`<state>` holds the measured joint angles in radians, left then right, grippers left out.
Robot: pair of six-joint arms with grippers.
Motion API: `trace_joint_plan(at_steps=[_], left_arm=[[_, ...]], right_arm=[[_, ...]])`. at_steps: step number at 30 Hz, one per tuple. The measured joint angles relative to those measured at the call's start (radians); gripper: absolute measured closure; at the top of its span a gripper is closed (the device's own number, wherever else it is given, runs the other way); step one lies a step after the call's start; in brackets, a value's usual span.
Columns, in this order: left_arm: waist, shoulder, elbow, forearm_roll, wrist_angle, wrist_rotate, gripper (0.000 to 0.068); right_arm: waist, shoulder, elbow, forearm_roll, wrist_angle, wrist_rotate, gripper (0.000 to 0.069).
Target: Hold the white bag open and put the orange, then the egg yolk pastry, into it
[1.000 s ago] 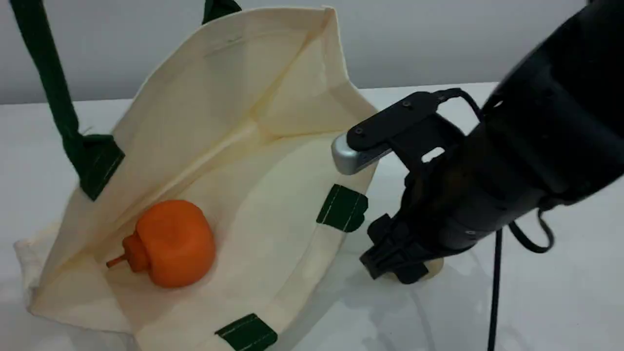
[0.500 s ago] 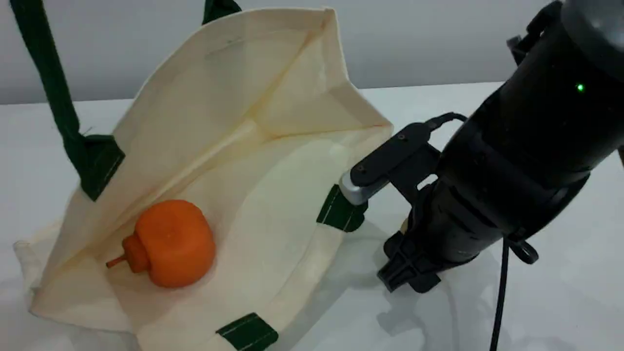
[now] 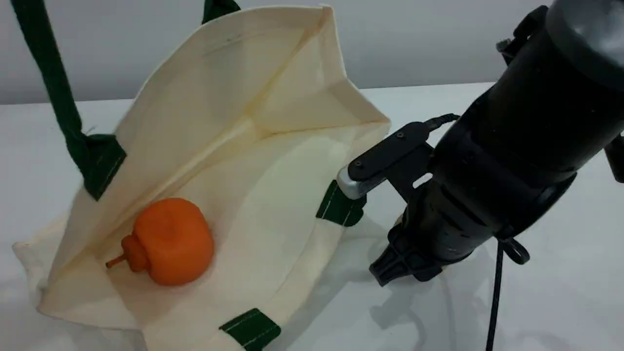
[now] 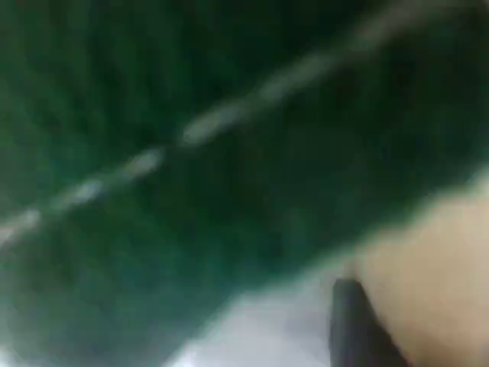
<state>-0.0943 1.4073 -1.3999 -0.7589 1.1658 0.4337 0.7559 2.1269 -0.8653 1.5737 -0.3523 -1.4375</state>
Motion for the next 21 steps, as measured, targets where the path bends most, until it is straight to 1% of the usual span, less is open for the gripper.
trace_joint_plan(at_steps=[5, 12, 18, 21], left_arm=[[0.0, 0.0, 0.0, 0.0, 0.0, 0.0, 0.061], [0.0, 0.0, 0.0, 0.0, 0.0, 0.0, 0.061], [0.0, 0.0, 0.001, 0.0, 0.0, 0.0, 0.061], [0.0, 0.0, 0.001, 0.0, 0.0, 0.0, 0.061]], right_arm=[[0.001, -0.013, 0.001, 0.036, -0.034, -0.012, 0.0409], [0.001, -0.109, 0.022, 0.172, -0.075, -0.133, 0.0418], [0.001, -0.236, 0.116, 0.173, -0.087, -0.132, 0.0419], [0.001, -0.319, 0.168, 0.172, -0.054, -0.132, 0.042]])
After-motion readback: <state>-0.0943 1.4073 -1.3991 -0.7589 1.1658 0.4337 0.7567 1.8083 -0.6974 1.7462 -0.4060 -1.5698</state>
